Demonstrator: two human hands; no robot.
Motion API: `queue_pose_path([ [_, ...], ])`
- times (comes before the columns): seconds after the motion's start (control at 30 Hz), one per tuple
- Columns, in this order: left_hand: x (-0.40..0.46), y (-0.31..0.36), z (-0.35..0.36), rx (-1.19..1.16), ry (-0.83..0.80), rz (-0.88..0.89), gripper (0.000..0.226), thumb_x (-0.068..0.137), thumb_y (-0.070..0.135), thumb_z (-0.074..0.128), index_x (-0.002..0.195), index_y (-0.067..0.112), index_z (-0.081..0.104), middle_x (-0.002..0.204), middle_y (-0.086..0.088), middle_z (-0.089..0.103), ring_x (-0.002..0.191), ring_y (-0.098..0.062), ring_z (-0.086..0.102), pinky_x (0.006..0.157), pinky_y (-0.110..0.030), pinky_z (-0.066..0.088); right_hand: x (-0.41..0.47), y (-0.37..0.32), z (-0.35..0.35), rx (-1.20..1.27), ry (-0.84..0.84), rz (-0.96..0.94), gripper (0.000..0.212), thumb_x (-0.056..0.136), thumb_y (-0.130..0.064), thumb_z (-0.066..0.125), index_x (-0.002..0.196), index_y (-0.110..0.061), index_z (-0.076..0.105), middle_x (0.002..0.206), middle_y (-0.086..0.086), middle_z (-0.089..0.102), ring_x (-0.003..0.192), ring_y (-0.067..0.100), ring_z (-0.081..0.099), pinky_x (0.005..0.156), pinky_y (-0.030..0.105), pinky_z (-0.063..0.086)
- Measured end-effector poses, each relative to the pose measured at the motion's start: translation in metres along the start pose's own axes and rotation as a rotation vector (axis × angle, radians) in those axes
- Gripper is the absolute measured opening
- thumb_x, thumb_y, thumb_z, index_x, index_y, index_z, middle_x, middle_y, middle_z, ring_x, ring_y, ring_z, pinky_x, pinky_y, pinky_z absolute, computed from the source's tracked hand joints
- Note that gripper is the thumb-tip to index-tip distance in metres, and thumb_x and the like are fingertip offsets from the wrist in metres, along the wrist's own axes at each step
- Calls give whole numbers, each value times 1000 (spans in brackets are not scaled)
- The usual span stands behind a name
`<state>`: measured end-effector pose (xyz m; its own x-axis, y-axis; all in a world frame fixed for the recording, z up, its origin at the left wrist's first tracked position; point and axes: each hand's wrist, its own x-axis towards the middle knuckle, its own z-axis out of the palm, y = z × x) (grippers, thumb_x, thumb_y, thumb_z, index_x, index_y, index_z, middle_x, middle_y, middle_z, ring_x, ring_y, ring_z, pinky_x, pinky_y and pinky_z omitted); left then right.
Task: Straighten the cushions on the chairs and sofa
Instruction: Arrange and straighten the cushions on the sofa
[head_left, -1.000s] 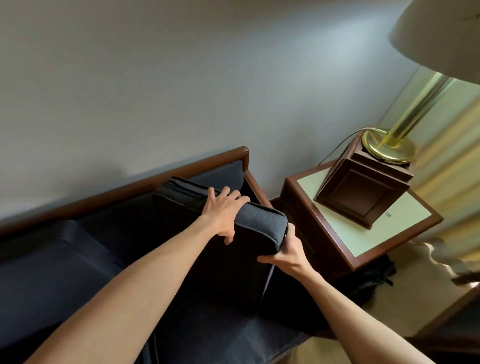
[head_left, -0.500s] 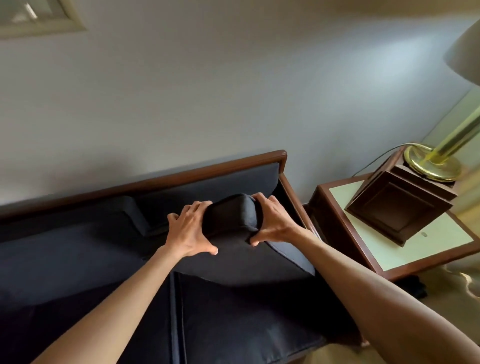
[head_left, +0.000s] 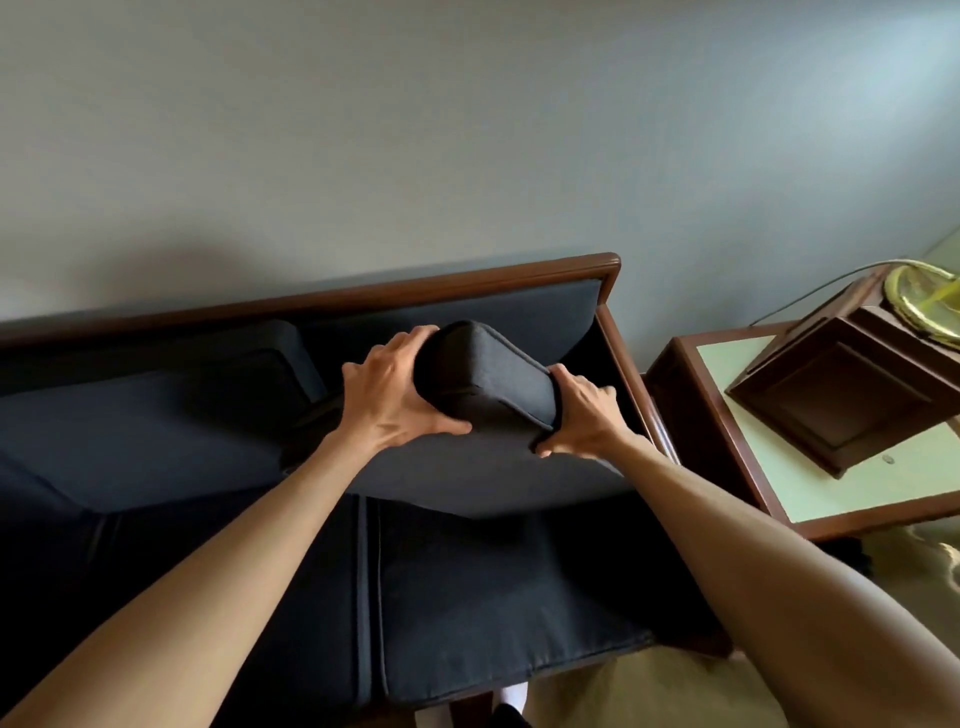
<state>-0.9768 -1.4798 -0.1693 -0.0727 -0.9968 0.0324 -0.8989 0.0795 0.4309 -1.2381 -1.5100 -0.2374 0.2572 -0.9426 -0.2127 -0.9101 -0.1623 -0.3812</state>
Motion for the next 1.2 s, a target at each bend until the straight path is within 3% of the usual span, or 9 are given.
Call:
queue_pose_path([
  [0.23,-36,-60,-15,-126,-78,-189,116,39,58,90,136,26,36,136,6,51,122,-24,54,98,-50,45,23,-53,2,-155,-85,-192,95,41,-46,82,125,-27,43,104,-10,54,107,21,50,81,43,41],
  [0.4,-59,-106,9,-118,-175,-252,113,45,37,93,137,27,30,138,4,42,121,-27,49,97,-50,46,26,-70,55,-208,-114,-245,103,45,-55,77,137,-35,35,122,-10,52,113,20,44,91,47,36],
  [0.53,-67,-148,18,32,-276,-416,111,45,27,92,137,17,32,140,-5,39,115,-34,52,89,-48,50,28,-57,76,-196,-220,-219,118,51,-62,82,149,-34,21,145,-8,38,139,22,30,110,70,14],
  [0.63,-73,-158,27,214,-361,-455,98,46,32,89,127,17,38,132,-3,42,109,-32,49,87,-49,49,25,-33,85,-350,-235,-199,129,49,-57,86,152,-30,13,147,-3,34,141,25,28,115,66,9],
  [0.73,-62,-141,46,377,-434,-368,113,46,49,87,140,22,29,139,-3,37,130,-35,34,104,-66,29,26,-27,85,-395,-229,-200,131,48,-57,87,152,-27,12,145,0,35,139,28,31,117,60,13],
  [0.83,-48,-109,78,402,-481,-230,127,47,50,88,148,22,16,146,-3,33,139,-31,25,108,-75,13,29,-21,86,-431,-212,-219,131,44,-61,85,150,-29,15,144,-1,37,133,26,37,112,53,23],
  [1.0,-38,-103,97,480,-459,-165,129,46,34,92,148,24,12,141,-6,37,132,-33,35,110,-69,19,34,-16,92,-465,-175,-233,124,44,-58,81,148,-23,22,134,-3,45,123,24,43,106,47,28],
  [1.1,-32,-109,90,468,-448,-125,123,46,34,89,146,25,18,136,-4,44,126,-30,41,103,-57,33,41,-17,87,-449,-174,-228,112,43,-53,81,140,-20,34,127,-4,50,118,22,45,99,45,32],
  [1.2,-20,-104,84,442,-409,-95,114,46,33,84,144,27,24,127,1,50,119,-25,45,97,-53,36,48,-7,77,-433,-171,-220,109,41,-52,80,136,-21,37,126,-5,51,118,22,45,99,47,35],
])
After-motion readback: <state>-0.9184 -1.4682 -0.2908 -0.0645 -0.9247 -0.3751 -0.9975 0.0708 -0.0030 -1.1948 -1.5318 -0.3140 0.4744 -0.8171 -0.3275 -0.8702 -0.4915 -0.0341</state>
